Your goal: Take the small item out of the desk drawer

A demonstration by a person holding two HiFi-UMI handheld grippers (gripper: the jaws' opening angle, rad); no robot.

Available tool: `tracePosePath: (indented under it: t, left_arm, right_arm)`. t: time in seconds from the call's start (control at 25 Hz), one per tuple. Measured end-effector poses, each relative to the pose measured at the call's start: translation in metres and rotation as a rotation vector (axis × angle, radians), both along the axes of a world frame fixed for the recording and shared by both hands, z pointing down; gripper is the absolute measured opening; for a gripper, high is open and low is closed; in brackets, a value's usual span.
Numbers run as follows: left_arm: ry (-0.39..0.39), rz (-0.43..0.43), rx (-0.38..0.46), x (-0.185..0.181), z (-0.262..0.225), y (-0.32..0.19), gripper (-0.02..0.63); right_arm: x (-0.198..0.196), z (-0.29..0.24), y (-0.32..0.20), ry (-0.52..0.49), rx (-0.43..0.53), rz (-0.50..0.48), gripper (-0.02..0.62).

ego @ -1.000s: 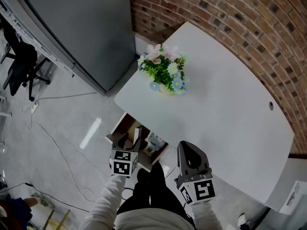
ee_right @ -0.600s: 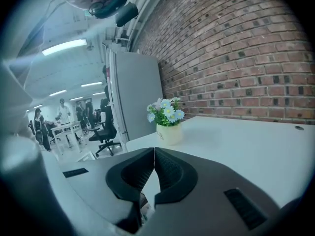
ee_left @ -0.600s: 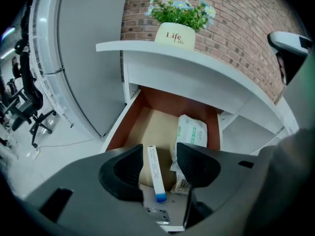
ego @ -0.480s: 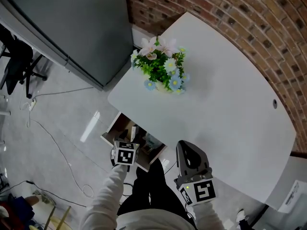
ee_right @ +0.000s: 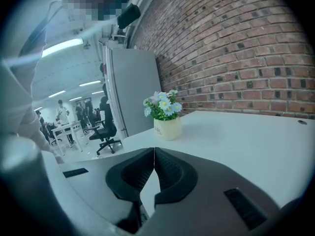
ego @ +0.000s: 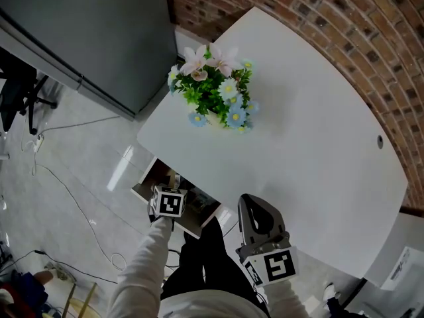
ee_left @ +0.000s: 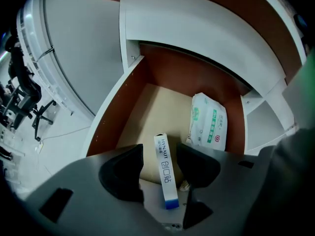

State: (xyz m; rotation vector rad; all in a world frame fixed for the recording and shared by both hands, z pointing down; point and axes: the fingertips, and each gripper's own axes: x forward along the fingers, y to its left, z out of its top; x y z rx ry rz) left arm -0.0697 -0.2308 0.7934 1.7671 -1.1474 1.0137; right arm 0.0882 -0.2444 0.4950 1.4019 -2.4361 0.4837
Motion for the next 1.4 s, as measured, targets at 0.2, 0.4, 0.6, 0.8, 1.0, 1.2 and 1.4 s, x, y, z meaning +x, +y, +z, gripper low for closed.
tracePosePath:
  t: [0.2, 0.4, 0.6, 0.8, 1.0, 1.2, 1.4]
  left_arm:
    - [-0.007, 0.015, -0.061, -0.001, 0.026, 0.004, 0.222]
    - [-0.002, 0.029, -0.114, 0.006, 0.036, 0.006, 0.219]
    - [0.017, 0.028, -0.15, 0.012, 0.042, 0.008, 0.202]
    - [0.001, 0.026, -0.149, 0.012, 0.044, 0.009, 0.14]
    - [-0.006, 0.015, -0.148, 0.013, 0.045, 0.008, 0.103]
    - [-0.006, 0.01, -0.13, 0.015, 0.038, 0.006, 0.087]
    - [-0.021, 0.003, -0.052, 0.007, 0.025, 0.0, 0.083]
  right_arm:
    - [0.003, 0.006, -0.005, 0.009, -0.014, 0.003, 0.028]
    - [0.004, 0.011, -0.007, 0.014, -0.025, 0.005, 0.028]
    - [0.006, 0.013, -0.006, 0.016, -0.029, 0.012, 0.028]
    - [0.009, 0.013, -0.004, 0.022, -0.031, 0.02, 0.028]
    - [0.008, 0.011, -0.001, 0.027, -0.027, 0.023, 0.028]
    - [0.005, 0.01, 0.003, 0.027, -0.027, 0.02, 0.028]
    - [0.0, 0.004, 0.005, 0.018, -0.014, 0.017, 0.028]
